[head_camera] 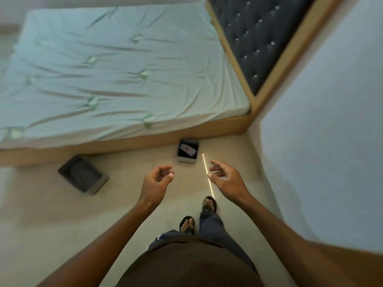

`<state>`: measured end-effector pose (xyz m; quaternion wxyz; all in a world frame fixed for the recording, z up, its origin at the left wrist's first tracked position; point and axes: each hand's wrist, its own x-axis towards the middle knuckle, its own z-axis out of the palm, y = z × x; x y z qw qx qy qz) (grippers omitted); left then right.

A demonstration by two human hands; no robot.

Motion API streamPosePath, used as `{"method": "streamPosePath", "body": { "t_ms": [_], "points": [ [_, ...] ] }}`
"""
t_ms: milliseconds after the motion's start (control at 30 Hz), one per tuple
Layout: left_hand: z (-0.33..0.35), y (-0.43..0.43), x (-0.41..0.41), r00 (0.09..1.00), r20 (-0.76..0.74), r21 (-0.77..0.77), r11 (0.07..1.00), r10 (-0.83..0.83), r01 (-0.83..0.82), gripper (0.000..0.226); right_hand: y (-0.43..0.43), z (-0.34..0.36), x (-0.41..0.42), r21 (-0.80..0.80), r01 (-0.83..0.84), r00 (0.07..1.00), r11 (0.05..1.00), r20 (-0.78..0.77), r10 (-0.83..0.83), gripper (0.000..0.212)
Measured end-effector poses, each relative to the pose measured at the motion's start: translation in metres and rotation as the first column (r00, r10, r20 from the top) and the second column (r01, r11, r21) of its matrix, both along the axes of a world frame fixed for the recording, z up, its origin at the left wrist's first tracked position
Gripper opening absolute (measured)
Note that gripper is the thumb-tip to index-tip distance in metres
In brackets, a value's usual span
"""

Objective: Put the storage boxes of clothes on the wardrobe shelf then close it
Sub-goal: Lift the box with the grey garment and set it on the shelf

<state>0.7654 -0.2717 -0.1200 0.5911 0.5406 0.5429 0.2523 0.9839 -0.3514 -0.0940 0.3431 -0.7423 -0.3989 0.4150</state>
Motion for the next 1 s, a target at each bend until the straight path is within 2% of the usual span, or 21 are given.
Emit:
{"method": "streamPosePath", "body": {
  "t_ms": [167,300,533,733,867,1000],
  "points": [
    [-0.011,0.034,-0.069,0.962,0.001,-0.048,0.961,0.274,-0.274,0.023,0.088,-0.013,-0.062,-0.046,-0.274,0.962,0.961,0.009,0.274,0.047],
    [-0.02,0.076,-0.123,0.906,-0.011,-0.068,0.903,0.424,-0.423,0.023,0.162,-0.029,-0.122,-0.073,-0.41,0.912,0.909,-0.014,0.41,0.049],
    [-0.045,0.136,-0.221,0.836,-0.136,-0.153,0.823,0.531,-0.547,0.023,0.277,-0.06,-0.233,-0.106,-0.562,0.827,0.82,-0.081,0.557,0.047],
    [-0.079,0.186,-0.33,0.71,-0.21,-0.17,0.69,0.673,-0.704,0.019,0.362,-0.1,-0.348,-0.139,-0.677,0.736,0.723,-0.123,0.666,0.047],
    [-0.131,0.221,-0.397,0.698,-0.268,-0.231,0.659,0.665,-0.716,0.018,0.405,-0.149,-0.413,-0.188,-0.696,0.715,0.693,-0.105,0.691,0.047],
    [-0.224,0.27,-0.466,0.78,-0.354,-0.311,0.721,0.516,-0.619,0.02,0.445,-0.244,-0.477,-0.287,-0.627,0.767,0.724,-0.071,0.637,0.049]
  ]
}}
